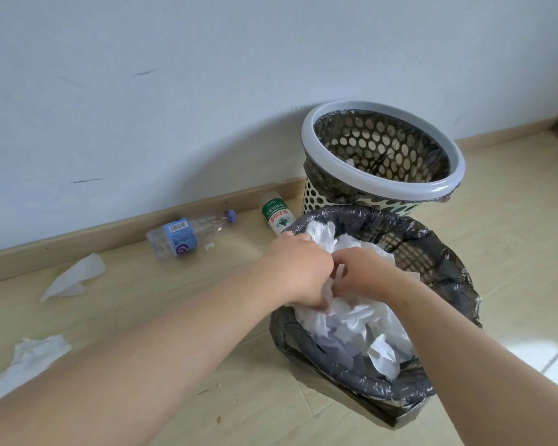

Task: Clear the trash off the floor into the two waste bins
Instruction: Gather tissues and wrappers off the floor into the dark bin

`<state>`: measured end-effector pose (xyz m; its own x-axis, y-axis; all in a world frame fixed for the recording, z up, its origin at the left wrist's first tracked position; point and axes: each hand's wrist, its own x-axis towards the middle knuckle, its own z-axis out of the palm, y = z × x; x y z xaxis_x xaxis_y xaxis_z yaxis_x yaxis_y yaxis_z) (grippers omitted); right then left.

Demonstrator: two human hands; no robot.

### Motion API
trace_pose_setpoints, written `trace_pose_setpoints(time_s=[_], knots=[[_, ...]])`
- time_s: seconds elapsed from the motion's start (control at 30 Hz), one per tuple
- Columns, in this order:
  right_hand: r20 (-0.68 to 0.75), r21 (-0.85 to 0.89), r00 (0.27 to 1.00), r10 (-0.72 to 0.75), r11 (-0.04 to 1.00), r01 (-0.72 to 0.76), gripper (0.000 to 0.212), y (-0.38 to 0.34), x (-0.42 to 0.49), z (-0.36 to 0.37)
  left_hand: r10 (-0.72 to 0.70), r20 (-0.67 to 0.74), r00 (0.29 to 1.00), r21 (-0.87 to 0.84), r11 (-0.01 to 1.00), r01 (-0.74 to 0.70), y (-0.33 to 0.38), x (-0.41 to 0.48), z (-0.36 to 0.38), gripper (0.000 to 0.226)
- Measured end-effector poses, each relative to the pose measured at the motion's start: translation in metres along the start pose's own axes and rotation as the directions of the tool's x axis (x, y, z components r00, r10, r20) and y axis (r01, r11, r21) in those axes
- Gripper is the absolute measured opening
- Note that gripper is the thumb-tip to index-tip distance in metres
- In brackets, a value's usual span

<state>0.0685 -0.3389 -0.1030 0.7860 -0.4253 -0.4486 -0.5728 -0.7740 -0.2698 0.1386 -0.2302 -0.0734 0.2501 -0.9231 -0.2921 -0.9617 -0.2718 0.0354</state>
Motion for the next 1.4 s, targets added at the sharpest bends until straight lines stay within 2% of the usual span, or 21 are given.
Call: trace_pose_setpoints(time_s=[0.07, 0.17, 0.3, 0.37, 0.47, 0.53, 0.63, 0.7, 0.77, 0.83, 0.93, 1.0, 1.07, 1.2, 1.3, 1.4], knots=[[0.047, 0.006, 0.999, 0.000, 1.000, 0.000, 0.021, 0.005, 0.001, 0.005, 0.019, 0.097, 0.995, -0.101, 0.995, -0.010, 0.001, 0.001, -0.003, 0.050], [0.043, 0.063, 0.999, -0.013, 0.998, 0.010, 0.013, 0.009, 0.000, 0.009, 0.053, 0.076, 0.996, -0.061, 0.997, -0.048, -0.003, 0.003, -0.002, 0.057], [0.072, 0.180, 0.997, 0.017, 0.983, -0.030, 0.016, 0.012, -0.001, 0.000, 0.042, 0.036, 0.998, 0.118, 0.992, -0.046, -0.004, 0.006, 0.014, 0.030], [0.080, 0.191, 0.997, 0.024, 0.981, -0.039, 0.015, 0.015, -0.003, -0.010, 0.016, 0.045, 0.999, 0.155, 0.988, -0.023, 0.001, 0.012, 0.018, 0.018], [-0.041, 0.251, 0.998, 0.052, 0.967, -0.040, 0.015, 0.021, -0.009, -0.030, -0.016, 0.064, 0.998, 0.117, 0.993, 0.008, 0.008, 0.021, 0.021, 0.017], [-0.065, 0.239, 0.993, 0.102, 0.967, -0.084, 0.023, 0.024, -0.013, -0.042, -0.011, 0.007, 1.000, 0.086, 0.996, 0.010, 0.009, 0.021, 0.023, 0.022], [0.153, 0.133, 0.966, 0.210, 0.964, -0.231, 0.028, 0.025, -0.021, -0.047, -0.015, -0.106, 0.994, 0.027, 0.999, 0.018, 0.008, 0.017, 0.025, 0.034], [0.308, 0.164, 0.917, 0.252, 0.936, -0.312, 0.026, 0.023, -0.023, -0.039, 0.003, -0.166, 0.986, 0.023, 1.000, 0.001, 0.006, 0.015, 0.026, 0.040], [0.358, 0.165, 0.900, 0.250, 0.932, -0.324, 0.025, 0.024, -0.023, -0.025, 0.049, -0.182, 0.982, 0.025, 0.999, -0.046, 0.003, 0.015, 0.027, 0.039], [0.361, 0.170, 0.902, 0.238, 0.934, -0.315, 0.026, 0.026, -0.019, -0.012, 0.080, -0.123, 0.989, 0.018, 0.997, -0.079, 0.002, 0.017, 0.031, 0.031], [0.336, 0.193, 0.910, 0.245, 0.927, -0.321, 0.012, 0.027, -0.017, -0.009, 0.081, -0.008, 0.997, 0.077, 0.994, -0.080, 0.004, 0.022, 0.035, 0.028], [0.303, 0.169, 0.921, 0.244, 0.938, -0.304, 0.011, 0.025, -0.019, -0.018, 0.088, 0.011, 0.996, 0.109, 0.990, -0.089, 0.002, 0.024, 0.032, 0.030], [0.259, 0.141, 0.933, 0.252, 0.945, -0.294, 0.019, 0.021, -0.020, -0.032, 0.089, -0.029, 0.996, 0.061, 0.994, -0.087, -0.002, 0.024, 0.025, 0.030], [0.066, 0.095, 0.965, 0.254, 0.961, -0.259, 0.023, 0.006, -0.017, -0.057, 0.099, -0.239, 0.966, -0.089, 0.988, -0.124, -0.018, 0.014, 0.005, 0.023], [-0.114, 0.045, 0.986, 0.119, 0.992, -0.114, 0.022, -0.011, -0.013, -0.066, 0.046, -0.299, 0.953, -0.228, 0.966, -0.118, -0.036, 0.001, -0.010, 0.020], [-0.221, 0.180, 0.975, -0.021, 0.982, 0.062, 0.017, -0.037, -0.009, -0.063, -0.090, -0.307, 0.948, -0.409, 0.911, -0.046, -0.060, -0.017, -0.021, 0.021]])
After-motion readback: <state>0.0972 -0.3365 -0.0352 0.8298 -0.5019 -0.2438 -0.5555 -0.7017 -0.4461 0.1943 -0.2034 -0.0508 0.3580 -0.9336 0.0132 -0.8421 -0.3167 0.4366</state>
